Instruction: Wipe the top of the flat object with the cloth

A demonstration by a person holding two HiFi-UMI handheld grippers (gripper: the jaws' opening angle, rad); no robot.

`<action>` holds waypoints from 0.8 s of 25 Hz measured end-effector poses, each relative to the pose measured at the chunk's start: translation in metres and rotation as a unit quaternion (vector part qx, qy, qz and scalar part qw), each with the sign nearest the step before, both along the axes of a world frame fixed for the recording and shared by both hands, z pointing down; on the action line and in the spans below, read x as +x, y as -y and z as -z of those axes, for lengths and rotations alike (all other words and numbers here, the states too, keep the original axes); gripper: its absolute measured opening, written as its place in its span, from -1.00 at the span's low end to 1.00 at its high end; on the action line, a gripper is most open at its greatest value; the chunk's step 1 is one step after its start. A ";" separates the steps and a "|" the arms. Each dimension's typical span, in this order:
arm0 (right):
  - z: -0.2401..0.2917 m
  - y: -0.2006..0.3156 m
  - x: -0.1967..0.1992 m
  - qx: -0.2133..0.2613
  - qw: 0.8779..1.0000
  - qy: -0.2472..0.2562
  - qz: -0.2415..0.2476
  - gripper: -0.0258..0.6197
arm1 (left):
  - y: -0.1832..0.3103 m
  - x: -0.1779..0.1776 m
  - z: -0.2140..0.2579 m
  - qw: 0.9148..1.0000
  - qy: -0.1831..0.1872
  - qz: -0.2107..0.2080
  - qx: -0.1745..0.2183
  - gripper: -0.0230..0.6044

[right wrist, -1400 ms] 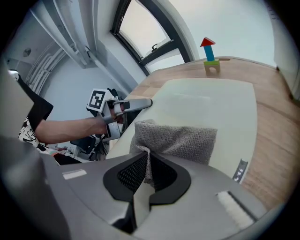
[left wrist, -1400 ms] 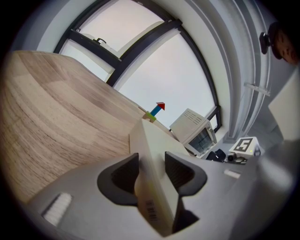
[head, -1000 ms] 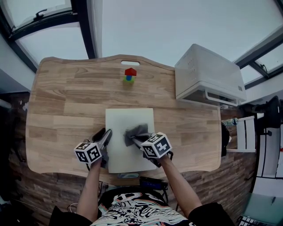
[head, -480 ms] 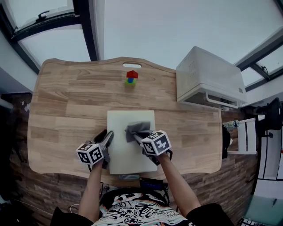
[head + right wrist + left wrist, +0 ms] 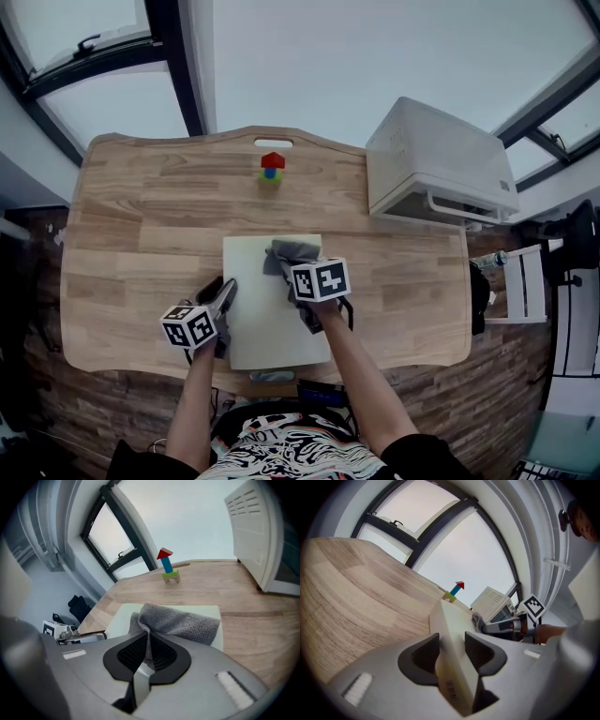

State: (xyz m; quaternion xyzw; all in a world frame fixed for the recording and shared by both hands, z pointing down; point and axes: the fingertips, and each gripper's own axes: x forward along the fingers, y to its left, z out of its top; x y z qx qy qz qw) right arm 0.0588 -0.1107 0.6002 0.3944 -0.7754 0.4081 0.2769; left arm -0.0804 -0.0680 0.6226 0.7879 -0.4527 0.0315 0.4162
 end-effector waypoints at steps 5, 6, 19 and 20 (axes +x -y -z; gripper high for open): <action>0.001 -0.004 -0.030 0.020 0.997 -0.028 0.065 -0.89 | 0.001 -0.002 -0.001 1.000 0.005 0.014 -0.001 -0.27; 0.001 -0.013 -0.040 0.012 0.996 -0.016 0.086 -0.89 | 0.001 -0.002 -0.001 1.000 0.006 0.015 -0.001 -0.27; -0.005 -0.169 -0.051 -0.153 0.955 0.086 0.239 -0.89 | 0.002 -0.003 0.001 1.000 0.007 0.021 0.001 -0.27; -0.004 -0.167 -0.048 -0.151 0.958 0.093 0.226 -0.89 | 0.003 -0.003 0.002 1.000 0.008 0.021 0.006 -0.27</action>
